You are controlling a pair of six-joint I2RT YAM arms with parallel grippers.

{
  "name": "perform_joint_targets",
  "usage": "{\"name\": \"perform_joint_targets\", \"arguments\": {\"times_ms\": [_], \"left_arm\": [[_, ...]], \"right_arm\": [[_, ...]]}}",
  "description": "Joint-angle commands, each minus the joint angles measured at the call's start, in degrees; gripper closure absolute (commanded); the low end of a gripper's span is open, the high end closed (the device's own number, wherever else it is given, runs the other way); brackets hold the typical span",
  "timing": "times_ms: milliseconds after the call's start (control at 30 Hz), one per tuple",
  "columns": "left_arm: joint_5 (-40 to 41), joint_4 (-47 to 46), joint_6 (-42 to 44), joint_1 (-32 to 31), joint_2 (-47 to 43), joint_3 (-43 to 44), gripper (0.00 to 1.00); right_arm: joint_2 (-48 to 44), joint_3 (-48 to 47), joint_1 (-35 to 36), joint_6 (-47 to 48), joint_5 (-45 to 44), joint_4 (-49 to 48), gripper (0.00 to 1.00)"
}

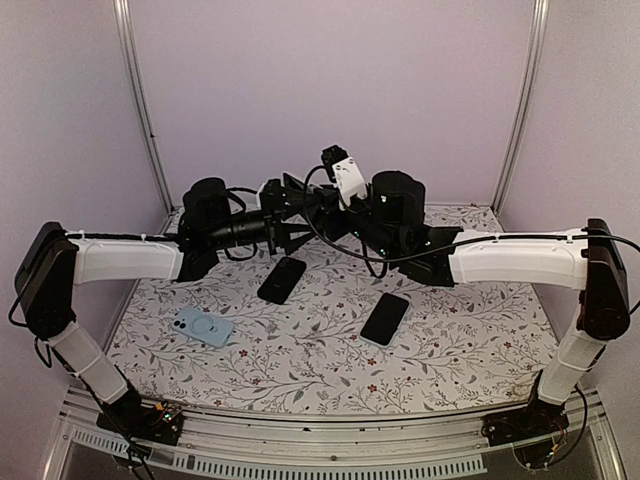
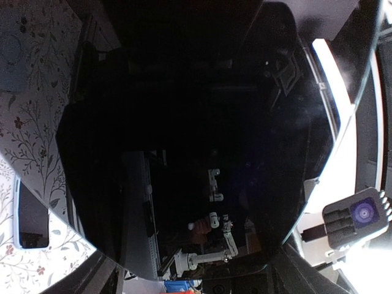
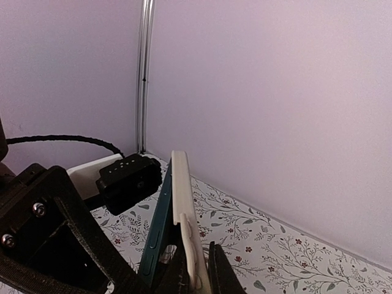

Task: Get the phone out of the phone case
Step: Remove the phone case from the phone.

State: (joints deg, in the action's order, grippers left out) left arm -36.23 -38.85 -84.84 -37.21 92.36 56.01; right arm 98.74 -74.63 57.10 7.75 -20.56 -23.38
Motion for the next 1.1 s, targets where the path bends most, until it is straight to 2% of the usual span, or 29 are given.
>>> {"name": "perform_joint_targets", "arguments": {"times_ms": [0,533,1067], "left_arm": [[-4.31,-0.70,3.03,-0.67,-0.70,0.16,0.65],[-7.41,0.33,5.11,-0.75,-1.40,0.79,0.67],[-7.93,0.99,6.20,-1.94,-0.61,0.68,0.69]], "right_arm": [[-3.08,0.30,-1.62,0.23,2.69,-2.74,0.99],[-3.49,0.53,-4.07,-0.22,1.30,-2.65,0.98],[-0.95,-3.49,-5.02,0.87,0.59,-2.78,0.98]]}}
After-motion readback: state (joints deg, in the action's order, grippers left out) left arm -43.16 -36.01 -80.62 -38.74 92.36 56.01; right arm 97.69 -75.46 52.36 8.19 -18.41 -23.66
